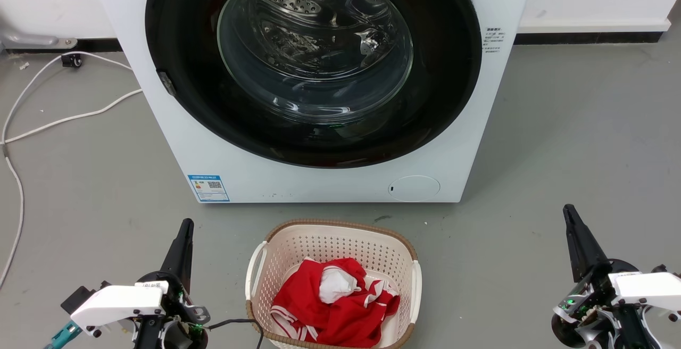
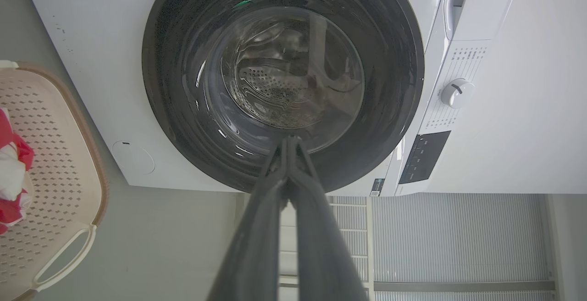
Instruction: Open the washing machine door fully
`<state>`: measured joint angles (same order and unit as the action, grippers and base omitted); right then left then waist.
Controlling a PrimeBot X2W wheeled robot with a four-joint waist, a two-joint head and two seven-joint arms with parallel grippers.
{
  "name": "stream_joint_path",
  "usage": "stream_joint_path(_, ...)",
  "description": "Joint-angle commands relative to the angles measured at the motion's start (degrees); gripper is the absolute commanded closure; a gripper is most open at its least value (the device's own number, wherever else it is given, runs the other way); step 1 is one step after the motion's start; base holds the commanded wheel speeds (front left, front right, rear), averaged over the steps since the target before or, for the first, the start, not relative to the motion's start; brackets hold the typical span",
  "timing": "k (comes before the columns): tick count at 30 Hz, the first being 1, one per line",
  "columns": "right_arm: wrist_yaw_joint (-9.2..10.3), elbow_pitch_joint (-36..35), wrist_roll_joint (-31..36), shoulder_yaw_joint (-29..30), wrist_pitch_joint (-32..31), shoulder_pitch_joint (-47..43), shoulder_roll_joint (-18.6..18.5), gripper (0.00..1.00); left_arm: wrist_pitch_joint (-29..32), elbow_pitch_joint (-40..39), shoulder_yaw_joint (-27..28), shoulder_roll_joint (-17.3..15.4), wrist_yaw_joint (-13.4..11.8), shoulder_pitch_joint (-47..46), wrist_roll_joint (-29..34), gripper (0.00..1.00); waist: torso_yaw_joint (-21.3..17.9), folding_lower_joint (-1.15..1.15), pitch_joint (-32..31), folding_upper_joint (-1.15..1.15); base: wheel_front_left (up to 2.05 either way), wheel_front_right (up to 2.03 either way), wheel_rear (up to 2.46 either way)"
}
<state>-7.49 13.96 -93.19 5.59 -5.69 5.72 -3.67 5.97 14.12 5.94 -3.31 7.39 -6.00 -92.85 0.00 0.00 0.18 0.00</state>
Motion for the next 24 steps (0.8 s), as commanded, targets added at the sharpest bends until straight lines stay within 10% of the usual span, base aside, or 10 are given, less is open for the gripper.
stream_joint_path(1,0.00,0.1,0.3,0.1,-0.3,0.8,0.1,1.00,0.3,0.0,0.1,0.0,0.2,-0.4,0.3,1.00,0.0,0.00,0.0,0.00,0.00,0.00,0.00)
stream_joint_path(8,0.00,0.1,0.4,0.2,-0.3,0.8,0.2,1.00,0.4,0.0,0.2,0.0,0.2,-0.4,0.4,1.00,0.0,0.00,0.0,0.00,0.00,0.00,0.00)
stream_joint_path(9,0.00,0.1,0.1,0.1,-0.1,-0.1,0.1,0.00,0.0,0.2,0.0,0.0,0.0,0.1,0.1,0.00,0.0,0.00,0.0,0.00,0.00,0.00,0.00)
stream_joint_path(24,0.00,-2.6,1.3,-2.2,3.4,-2.3,0.3,0.00,-3.6,-2.2,-3.0,0.3,0.0,1.2,1.4,0.00,0.0,0.00,-0.1,0.00,0.00,0.00,0.00)
